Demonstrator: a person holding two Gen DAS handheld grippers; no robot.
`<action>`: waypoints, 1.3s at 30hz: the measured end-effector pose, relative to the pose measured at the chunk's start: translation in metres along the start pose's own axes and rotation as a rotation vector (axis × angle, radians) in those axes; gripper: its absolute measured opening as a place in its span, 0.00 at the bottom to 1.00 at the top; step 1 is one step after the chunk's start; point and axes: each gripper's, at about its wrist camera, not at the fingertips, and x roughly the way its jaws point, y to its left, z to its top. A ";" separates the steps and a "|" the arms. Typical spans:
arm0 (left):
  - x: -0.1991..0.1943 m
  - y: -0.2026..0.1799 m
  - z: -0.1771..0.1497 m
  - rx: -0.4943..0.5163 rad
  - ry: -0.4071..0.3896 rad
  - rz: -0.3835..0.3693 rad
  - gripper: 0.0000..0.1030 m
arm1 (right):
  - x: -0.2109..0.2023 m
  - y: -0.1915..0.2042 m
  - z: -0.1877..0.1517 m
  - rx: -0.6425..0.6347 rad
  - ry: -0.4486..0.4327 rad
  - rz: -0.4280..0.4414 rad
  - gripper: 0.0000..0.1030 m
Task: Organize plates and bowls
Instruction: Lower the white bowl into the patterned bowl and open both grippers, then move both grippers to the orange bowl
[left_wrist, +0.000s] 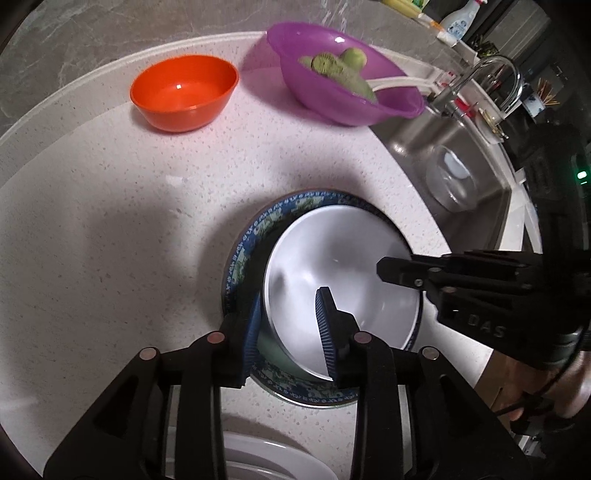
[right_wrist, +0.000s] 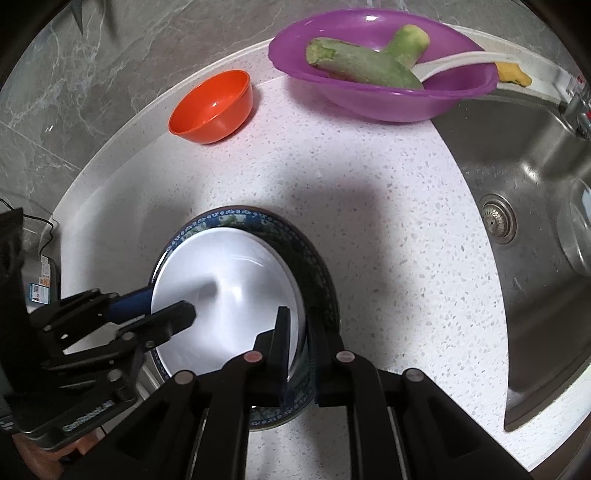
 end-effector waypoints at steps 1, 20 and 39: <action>-0.004 0.001 0.001 -0.003 -0.006 -0.004 0.27 | 0.000 0.000 0.000 0.001 0.001 -0.001 0.11; -0.048 0.120 0.105 -0.146 -0.112 0.084 0.99 | -0.080 0.029 0.102 -0.018 -0.284 0.222 0.60; 0.026 0.176 0.146 -0.247 -0.128 0.113 0.77 | 0.042 0.057 0.169 0.144 -0.099 0.090 0.46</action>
